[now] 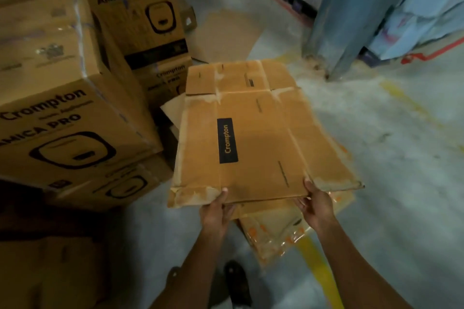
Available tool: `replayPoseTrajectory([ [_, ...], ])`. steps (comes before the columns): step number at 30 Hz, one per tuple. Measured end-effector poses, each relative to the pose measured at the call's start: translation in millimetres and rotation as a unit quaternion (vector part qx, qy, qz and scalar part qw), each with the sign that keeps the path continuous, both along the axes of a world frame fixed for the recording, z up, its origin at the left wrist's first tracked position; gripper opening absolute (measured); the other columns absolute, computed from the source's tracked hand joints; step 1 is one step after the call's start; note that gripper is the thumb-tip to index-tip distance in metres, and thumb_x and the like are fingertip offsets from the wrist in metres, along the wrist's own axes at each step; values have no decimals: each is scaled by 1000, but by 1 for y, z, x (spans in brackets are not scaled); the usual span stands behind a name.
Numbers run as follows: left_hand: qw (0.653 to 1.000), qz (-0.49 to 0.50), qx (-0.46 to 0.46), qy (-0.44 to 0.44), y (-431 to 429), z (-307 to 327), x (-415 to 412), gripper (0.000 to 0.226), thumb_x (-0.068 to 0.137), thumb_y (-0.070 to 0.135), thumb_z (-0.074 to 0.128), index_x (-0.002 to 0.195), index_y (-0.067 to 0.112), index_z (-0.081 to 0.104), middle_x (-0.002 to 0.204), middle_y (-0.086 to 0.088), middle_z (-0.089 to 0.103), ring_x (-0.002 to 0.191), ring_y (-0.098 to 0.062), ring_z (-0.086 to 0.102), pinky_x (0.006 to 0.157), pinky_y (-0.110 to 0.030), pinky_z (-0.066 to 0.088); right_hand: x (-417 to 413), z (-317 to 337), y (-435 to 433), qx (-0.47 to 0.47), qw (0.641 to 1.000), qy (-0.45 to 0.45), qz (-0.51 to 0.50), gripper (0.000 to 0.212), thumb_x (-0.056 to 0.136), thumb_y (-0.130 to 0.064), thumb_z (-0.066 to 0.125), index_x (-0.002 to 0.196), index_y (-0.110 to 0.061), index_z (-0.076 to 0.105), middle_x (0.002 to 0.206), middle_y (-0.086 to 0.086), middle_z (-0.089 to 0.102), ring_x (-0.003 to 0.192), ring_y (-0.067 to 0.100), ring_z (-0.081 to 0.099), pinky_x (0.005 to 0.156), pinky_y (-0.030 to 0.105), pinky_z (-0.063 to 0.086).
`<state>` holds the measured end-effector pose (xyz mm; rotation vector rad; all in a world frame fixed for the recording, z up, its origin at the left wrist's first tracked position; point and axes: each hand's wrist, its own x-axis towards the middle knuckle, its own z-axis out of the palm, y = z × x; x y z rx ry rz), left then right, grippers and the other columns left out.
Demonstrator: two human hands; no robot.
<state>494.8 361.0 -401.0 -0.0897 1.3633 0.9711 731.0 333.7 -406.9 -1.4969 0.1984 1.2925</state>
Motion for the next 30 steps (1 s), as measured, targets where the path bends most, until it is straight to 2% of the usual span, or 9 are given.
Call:
replayPoseTrajectory([
  [5,998,-3,-57,-40,-7,-29,-1,19,101,3,56,119,0,57,119,-21,63,101,-32,63,95,-45,50,0,-32,-1,-132,990,-13,45,15,101,-17,61,88,-10,60,75,9,60,53,21,57,39,20,49],
  [9,993,-4,-104,-53,-5,-39,-5,12,104,7,53,97,-1,59,108,-19,60,94,-29,62,90,-40,56,-6,-48,-2,-141,989,35,29,12,98,-10,55,87,-11,60,79,10,55,65,23,54,43,23,54],
  [12,989,-6,-120,-80,-5,-38,-7,20,106,19,51,111,0,50,101,-20,54,112,-36,57,100,-43,49,-13,-57,-2,-149,988,37,36,11,95,-9,52,96,-11,63,81,13,59,69,23,58,51,25,56],
  [14,988,-21,-129,-86,-6,-41,-9,36,105,28,53,128,1,45,117,-22,55,132,-39,49,112,-46,41,-19,-63,-2,-153,987,35,36,13,92,-7,51,95,-11,63,81,13,58,70,23,58,62,29,59],
  [17,988,-22,-130,-84,-10,-50,-15,60,103,37,56,149,4,37,149,-23,42,136,-40,46,103,-47,44,-26,-69,-5,-149,987,50,28,5,90,-9,56,89,-11,60,84,12,57,77,24,58,76,35,56],
  [20,987,-18,-120,-102,-14,-57,-26,60,102,44,54,150,12,40,150,-18,44,134,-39,48,98,-48,46,-35,-69,-6,-135,988,67,45,17,88,-10,62,104,-14,60,99,7,56,98,24,57,89,44,53],
  [22,988,-37,-100,-114,-14,-56,-34,48,101,47,54,133,12,52,139,-14,52,128,-37,52,97,-50,46,-46,-64,-1,-113,990,68,56,26,91,-10,60,117,-15,58,108,4,54,115,26,53,96,47,49],
  [25,992,-99,-68,-36,-5,-41,-52,30,101,43,57,115,16,57,121,-8,61,114,-30,60,94,-47,51,-75,-49,17,-74,989,56,113,17,95,-9,56,110,-14,61,112,6,60,113,30,60,92,46,52],
  [30,983,-106,35,147,7,-4,-124,11,103,20,57,97,14,65,93,-8,64,70,-15,59,54,-22,48,-161,-12,63,11,964,13,264,19,99,-7,55,117,-11,59,112,11,69,94,28,67,79,39,55],
])
